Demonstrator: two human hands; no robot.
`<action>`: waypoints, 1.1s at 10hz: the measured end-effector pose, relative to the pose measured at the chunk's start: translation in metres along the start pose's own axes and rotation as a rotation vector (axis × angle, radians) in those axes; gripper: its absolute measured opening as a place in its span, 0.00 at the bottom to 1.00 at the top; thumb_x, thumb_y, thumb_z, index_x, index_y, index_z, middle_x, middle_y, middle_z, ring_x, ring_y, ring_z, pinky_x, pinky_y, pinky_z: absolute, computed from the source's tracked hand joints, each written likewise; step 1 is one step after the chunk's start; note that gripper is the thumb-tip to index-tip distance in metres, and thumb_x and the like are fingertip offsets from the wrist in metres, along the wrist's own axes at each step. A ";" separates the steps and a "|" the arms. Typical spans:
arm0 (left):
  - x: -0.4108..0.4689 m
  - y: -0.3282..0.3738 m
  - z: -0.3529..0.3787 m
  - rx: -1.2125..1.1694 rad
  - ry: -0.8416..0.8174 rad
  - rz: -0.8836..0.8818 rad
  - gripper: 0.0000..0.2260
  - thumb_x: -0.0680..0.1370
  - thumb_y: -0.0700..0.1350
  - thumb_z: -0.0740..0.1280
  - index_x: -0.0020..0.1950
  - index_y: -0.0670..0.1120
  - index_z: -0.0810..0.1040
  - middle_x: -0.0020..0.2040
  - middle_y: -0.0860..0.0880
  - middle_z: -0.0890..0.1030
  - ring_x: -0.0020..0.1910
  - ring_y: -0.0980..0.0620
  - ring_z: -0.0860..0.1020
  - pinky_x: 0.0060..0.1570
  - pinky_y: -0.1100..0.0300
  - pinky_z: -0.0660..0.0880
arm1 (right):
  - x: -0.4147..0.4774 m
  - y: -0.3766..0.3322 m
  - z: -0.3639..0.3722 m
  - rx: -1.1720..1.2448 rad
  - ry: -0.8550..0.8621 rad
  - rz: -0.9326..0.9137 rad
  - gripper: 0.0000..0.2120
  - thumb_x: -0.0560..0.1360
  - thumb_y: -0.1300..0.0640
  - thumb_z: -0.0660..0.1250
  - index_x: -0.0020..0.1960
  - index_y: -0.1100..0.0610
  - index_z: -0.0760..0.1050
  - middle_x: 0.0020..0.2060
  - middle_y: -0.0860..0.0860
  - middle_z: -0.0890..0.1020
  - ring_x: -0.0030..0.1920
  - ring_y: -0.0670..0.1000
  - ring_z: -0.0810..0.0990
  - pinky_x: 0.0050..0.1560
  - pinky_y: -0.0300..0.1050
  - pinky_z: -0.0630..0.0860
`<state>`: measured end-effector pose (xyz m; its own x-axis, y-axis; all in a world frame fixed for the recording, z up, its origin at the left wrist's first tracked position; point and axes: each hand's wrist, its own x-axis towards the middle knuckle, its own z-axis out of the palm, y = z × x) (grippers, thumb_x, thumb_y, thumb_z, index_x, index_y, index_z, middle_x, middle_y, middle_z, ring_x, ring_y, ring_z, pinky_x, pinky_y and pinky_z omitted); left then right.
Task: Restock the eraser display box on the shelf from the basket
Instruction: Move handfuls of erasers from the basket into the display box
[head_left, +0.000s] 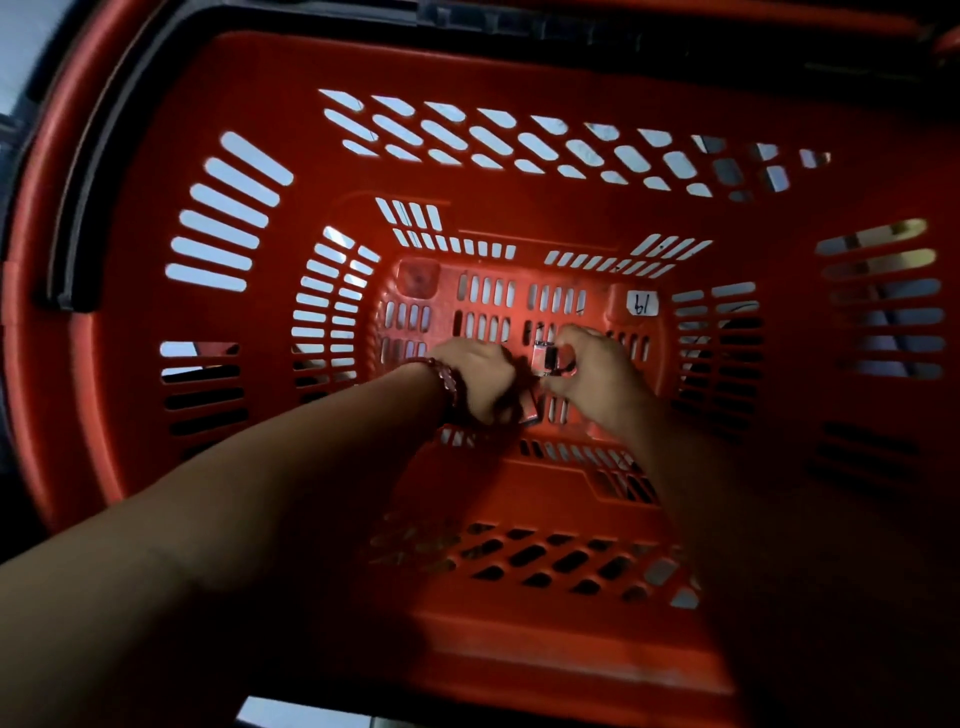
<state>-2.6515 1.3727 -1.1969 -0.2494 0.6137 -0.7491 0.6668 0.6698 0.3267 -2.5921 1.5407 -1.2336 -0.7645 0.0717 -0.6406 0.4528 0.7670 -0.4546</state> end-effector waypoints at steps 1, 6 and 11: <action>0.004 0.006 0.005 0.139 0.031 0.146 0.19 0.82 0.58 0.63 0.66 0.48 0.77 0.57 0.47 0.82 0.54 0.45 0.82 0.53 0.54 0.80 | 0.000 -0.001 0.000 0.028 0.062 -0.018 0.19 0.75 0.57 0.76 0.63 0.55 0.76 0.58 0.52 0.82 0.56 0.53 0.82 0.53 0.46 0.78; 0.020 0.008 0.015 -0.474 -0.166 -0.212 0.16 0.83 0.44 0.64 0.68 0.37 0.77 0.67 0.38 0.79 0.66 0.40 0.77 0.20 0.76 0.65 | 0.001 -0.004 0.006 0.013 0.082 -0.082 0.26 0.76 0.62 0.74 0.72 0.54 0.71 0.63 0.55 0.80 0.62 0.56 0.79 0.60 0.46 0.76; 0.007 0.024 0.003 -0.358 -0.081 -0.250 0.18 0.87 0.52 0.52 0.68 0.47 0.76 0.60 0.43 0.82 0.57 0.42 0.80 0.48 0.61 0.74 | -0.004 -0.007 0.000 -0.252 -0.127 -0.196 0.33 0.76 0.68 0.68 0.77 0.49 0.63 0.68 0.56 0.69 0.56 0.53 0.77 0.51 0.42 0.74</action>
<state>-2.6357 1.3918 -1.1963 -0.3067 0.3894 -0.8685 0.3047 0.9046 0.2980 -2.5927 1.5349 -1.2278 -0.7553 -0.1601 -0.6355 0.1639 0.8928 -0.4196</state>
